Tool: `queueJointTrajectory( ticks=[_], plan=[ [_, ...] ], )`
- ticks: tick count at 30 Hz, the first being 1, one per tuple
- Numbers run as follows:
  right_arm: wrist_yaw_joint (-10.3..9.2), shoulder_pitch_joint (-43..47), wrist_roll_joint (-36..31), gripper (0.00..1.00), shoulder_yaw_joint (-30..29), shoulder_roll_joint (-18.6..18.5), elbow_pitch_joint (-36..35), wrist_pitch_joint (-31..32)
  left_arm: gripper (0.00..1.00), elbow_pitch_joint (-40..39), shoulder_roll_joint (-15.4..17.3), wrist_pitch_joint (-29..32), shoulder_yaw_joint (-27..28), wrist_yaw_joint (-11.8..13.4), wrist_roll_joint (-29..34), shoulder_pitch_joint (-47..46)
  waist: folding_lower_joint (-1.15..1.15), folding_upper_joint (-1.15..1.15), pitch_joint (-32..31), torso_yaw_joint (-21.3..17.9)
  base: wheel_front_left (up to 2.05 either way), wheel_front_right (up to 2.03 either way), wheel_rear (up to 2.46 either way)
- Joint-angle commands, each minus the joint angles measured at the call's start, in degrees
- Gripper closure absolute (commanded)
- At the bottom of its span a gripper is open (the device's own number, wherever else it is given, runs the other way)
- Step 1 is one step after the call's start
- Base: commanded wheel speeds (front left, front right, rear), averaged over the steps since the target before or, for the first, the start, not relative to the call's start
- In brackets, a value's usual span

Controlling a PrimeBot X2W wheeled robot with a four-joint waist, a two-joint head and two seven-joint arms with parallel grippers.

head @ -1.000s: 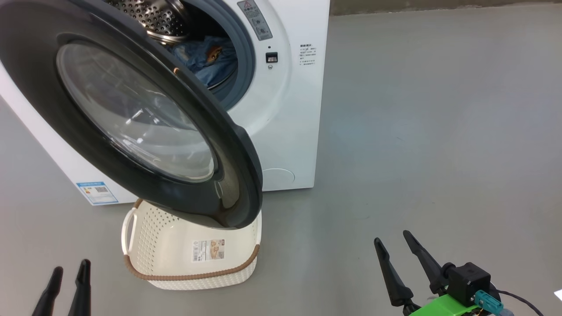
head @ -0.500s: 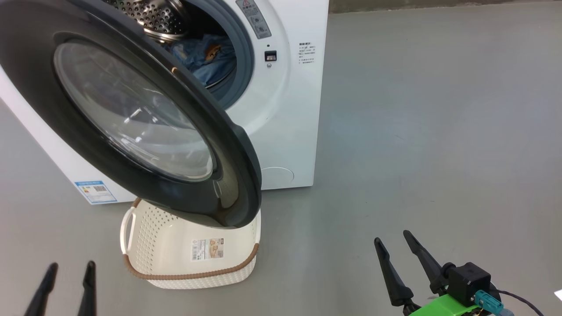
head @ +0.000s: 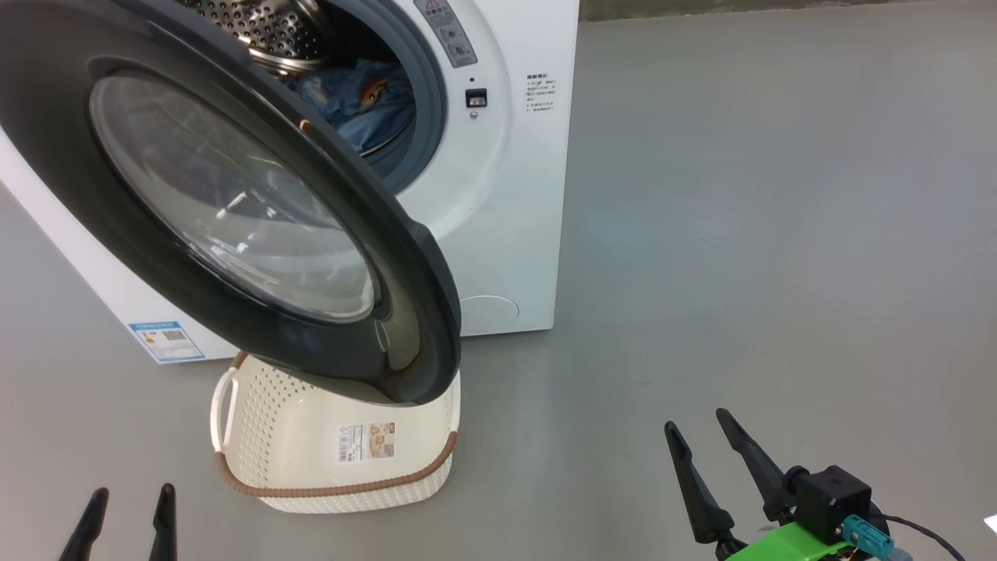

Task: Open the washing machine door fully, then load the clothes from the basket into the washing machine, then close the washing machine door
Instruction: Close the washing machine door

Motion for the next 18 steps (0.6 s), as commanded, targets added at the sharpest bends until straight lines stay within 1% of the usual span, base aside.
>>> queueJointTrajectory(
  ticks=[1,11,12,14,15,18],
  plan=[
    [0.35,-0.5,-0.6,0.00,1.0,0.1,-1.4,-0.3,0.00,-0.8,0.9,-0.7,2.3,-0.2,0.3,-1.4,0.00,0.00,0.0,0.0,0.00,0.00,0.00],
    [0.35,-0.4,-0.8,0.00,0.9,0.1,-1.5,-0.3,0.00,-0.6,0.3,-0.7,2.5,-0.2,0.1,-1.5,0.00,0.00,-0.1,-0.1,0.00,0.00,0.00],
    [0.35,-0.4,-0.8,0.23,0.9,0.1,-1.5,-0.3,0.00,-0.6,0.3,-0.7,2.5,-0.2,0.1,-1.5,0.00,0.00,-0.1,-0.1,0.00,0.00,0.00],
    [0.35,-0.3,-0.8,0.95,0.8,0.1,-1.5,-0.3,0.00,-0.6,0.2,-0.7,2.6,-0.2,0.2,-1.4,0.00,0.00,-0.2,-0.1,0.00,0.00,0.00],
    [0.35,-0.2,-0.5,1.00,0.5,0.1,-1.3,-0.3,0.00,-0.6,0.2,-0.7,2.6,-0.2,0.3,-1.4,0.00,0.00,-0.2,-0.1,0.00,0.00,0.00],
    [0.35,-0.2,0.1,1.00,-0.2,0.1,-0.9,-0.3,0.00,-0.7,0.0,-0.7,2.6,-0.2,0.4,-1.3,0.00,0.00,-0.3,0.0,0.00,0.00,0.00]
  ],
)
